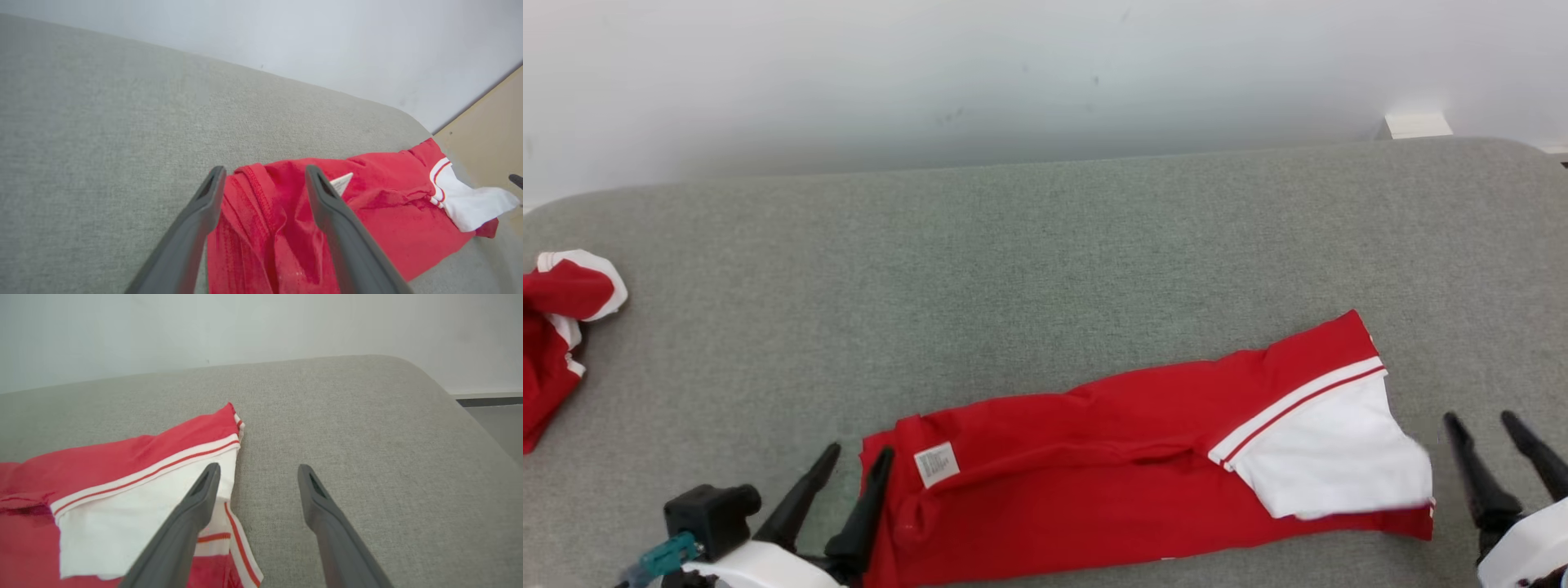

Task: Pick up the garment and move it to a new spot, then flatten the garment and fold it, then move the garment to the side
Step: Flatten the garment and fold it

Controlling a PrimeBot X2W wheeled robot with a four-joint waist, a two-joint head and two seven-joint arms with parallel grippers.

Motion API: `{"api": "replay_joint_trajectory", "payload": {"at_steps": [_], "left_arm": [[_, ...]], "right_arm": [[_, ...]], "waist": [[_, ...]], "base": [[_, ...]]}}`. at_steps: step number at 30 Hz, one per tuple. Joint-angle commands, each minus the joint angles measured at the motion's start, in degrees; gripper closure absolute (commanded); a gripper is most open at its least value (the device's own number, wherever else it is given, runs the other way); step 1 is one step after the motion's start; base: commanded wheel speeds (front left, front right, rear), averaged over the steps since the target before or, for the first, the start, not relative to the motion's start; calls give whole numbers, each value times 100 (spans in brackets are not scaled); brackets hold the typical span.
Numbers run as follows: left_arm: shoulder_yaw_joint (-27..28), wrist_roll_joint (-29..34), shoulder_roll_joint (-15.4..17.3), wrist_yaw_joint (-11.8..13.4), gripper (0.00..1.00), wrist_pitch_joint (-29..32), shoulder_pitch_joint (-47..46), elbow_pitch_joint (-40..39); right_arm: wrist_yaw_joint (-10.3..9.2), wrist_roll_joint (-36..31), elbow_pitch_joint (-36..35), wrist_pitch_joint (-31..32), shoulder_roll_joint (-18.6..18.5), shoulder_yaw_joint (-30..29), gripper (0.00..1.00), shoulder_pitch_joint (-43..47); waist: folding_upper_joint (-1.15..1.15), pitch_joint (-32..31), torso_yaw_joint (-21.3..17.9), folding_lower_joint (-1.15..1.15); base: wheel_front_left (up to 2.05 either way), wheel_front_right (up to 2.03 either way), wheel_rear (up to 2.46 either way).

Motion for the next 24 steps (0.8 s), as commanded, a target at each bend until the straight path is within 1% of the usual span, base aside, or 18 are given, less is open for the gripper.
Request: {"api": "replay_joint_trajectory", "payload": {"at_steps": [1, 3, 5, 8, 10, 11, 15, 20, 24], "left_arm": [[40, 112, -40, 47, 0, -20, 93, -61], [455, 476, -225, 307, 0, -50, 309, -392], [930, 943, -519, 486, 0, -54, 583, -732], [1393, 1737, -914, 527, 0, -52, 934, -1007], [1658, 2129, -1244, 426, 0, -52, 1074, -1130], [1745, 2320, -1350, 350, 0, -51, 1140, -1147], [2090, 2875, -1791, 7, 0, -51, 1334, -1089], [2481, 3266, -2233, -464, 0, -50, 1385, -934], [2747, 3528, -2513, -755, 0, -51, 1368, -865]], "right_arm": [[0, 33, -33, 14, 19, -34, 0, 42], [0, 48, -165, 215, 32, -199, 0, 16], [0, 153, -257, 534, 122, -199, 0, -68], [-1, 259, -230, 1142, 83, -14, 0, -187], [0, 245, -122, 1486, 61, 62, 0, -258], [-1, 166, -50, 1615, 24, 82, 0, -300], [0, -171, 309, 1875, -58, 190, 0, -560], [-1, -203, 882, 2123, -93, 265, 0, -848], [-8, -52, 1456, 2410, 49, 190, 0, -868]], "waist": [[0, -7, 2, 1], [0, -16, 27, 1], [0, -6, 101, 1], [0, 22, 252, 1], [0, 76, 373, 1], [0, 104, 435, 1], [0, 206, 644, 1], [0, 280, 870, 1], [0, 269, 1059, 1]], "base": [[0, 0, 0], [0, 0, 0], [0, 0, 0], [0, 0, 0], [0, 0, 0], [0, 0, 0], [0, 0, 0], [0, 0, 0], [0, 0, 0]]}}
